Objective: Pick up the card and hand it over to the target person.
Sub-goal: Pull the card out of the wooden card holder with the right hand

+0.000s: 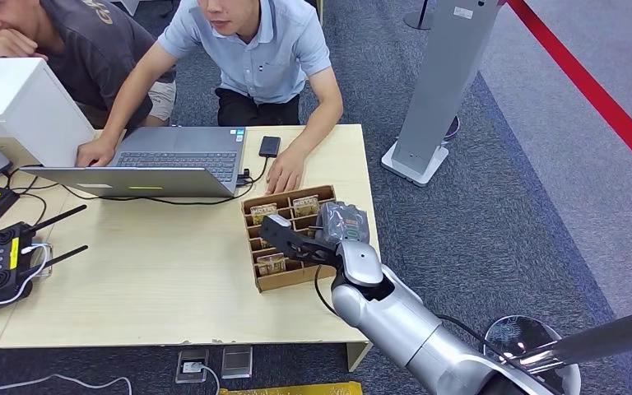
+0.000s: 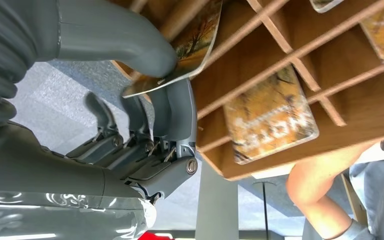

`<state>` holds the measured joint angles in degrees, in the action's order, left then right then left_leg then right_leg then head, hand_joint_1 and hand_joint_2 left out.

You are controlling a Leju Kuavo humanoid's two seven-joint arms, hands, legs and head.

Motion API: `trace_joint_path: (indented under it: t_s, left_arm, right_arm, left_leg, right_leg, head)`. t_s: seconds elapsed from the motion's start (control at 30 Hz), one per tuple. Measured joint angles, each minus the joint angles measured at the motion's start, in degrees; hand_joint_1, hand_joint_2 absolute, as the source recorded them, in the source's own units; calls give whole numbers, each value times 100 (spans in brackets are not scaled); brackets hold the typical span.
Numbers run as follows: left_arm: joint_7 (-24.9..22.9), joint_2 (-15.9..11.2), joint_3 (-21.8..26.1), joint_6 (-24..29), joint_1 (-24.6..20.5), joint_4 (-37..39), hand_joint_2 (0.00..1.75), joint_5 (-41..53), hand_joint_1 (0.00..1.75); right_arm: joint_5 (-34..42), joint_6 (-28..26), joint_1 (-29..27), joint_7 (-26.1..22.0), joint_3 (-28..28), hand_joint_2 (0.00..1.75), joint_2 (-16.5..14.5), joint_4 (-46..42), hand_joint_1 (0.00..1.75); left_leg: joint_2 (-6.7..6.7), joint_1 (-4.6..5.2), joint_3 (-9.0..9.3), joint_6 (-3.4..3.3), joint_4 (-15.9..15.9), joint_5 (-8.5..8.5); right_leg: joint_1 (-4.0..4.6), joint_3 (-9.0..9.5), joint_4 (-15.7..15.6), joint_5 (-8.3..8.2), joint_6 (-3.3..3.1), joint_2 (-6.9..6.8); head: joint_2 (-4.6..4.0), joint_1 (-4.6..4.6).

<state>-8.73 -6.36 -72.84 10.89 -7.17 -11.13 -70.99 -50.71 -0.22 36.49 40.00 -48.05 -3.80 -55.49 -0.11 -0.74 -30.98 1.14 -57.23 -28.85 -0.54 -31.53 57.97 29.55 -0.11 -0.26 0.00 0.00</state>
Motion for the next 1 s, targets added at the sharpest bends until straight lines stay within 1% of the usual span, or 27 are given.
trace_joint_path:
  t_s: [0.2,0.33,0.43,0.5,0.63,0.77,0.83,0.9,1.0]
  left_arm:
    - [51,-3,72,-4,6,-6,175,-62,0]
    - [48,0,81,-8,10,-4,175,-76,0]
    - [48,-5,90,-3,12,-4,175,-88,0]
    - [51,-7,105,1,15,-5,175,-103,0]
    - [66,-10,136,1,21,-7,175,-127,0]
    - [89,-12,159,5,24,-7,175,-140,0]
    - [92,-11,162,12,24,-6,175,-140,0]
    - [91,-11,162,18,23,-7,175,-136,0]
    - [88,-16,159,21,22,-6,175,-129,0]
  right_arm:
    - [79,-74,21,0,-86,175,52,-121,175]
    - [160,-220,10,-5,-119,175,168,-470,175]
    - [204,-317,-65,-1,-70,175,341,-1057,175]
    - [204,-376,-182,0,28,175,508,-1674,175]
    - [85,-304,-488,0,293,175,798,-2938,175]
    - [-15,-384,-718,0,398,175,1070,-4000,175]
    - [-56,-362,-792,0,426,175,1161,-4381,175]
    - [-55,-301,-830,0,423,175,1204,-4576,175]
    - [33,-228,-806,-1,317,175,1209,-4527,175]
  left_leg:
    - [0,0,-2,0,-2,0]
    - [0,0,0,-3,5,5]
    - [-2,1,-6,-1,-4,-1]
    - [-5,0,-8,-1,-6,-2]
    - [-12,0,-13,-2,-10,-3]
    - [-19,0,-14,-4,-10,-1]
    - [-21,0,-17,-3,-12,-2]
    - [-21,0,-17,-2,-14,-3]
    - [-17,0,-13,-3,-10,-2]
  right_leg:
    - [0,-3,2,0,0,0]
    - [0,0,-6,-5,1,0]
    - [-1,-5,4,1,1,-2]
    - [0,-6,5,3,1,-5]
    - [0,-8,7,5,2,-12]
    - [0,-7,5,5,3,-19]
    - [0,-10,7,7,2,-21]
    - [0,-11,9,8,2,-21]
    - [0,-8,5,6,2,-18]
  head:
    - [0,0]
    - [0,0]
    - [0,0]
    - [0,0]
    - [0,0]
    - [0,0]
    - [0,0]
    - [0,0]
    - [0,0]
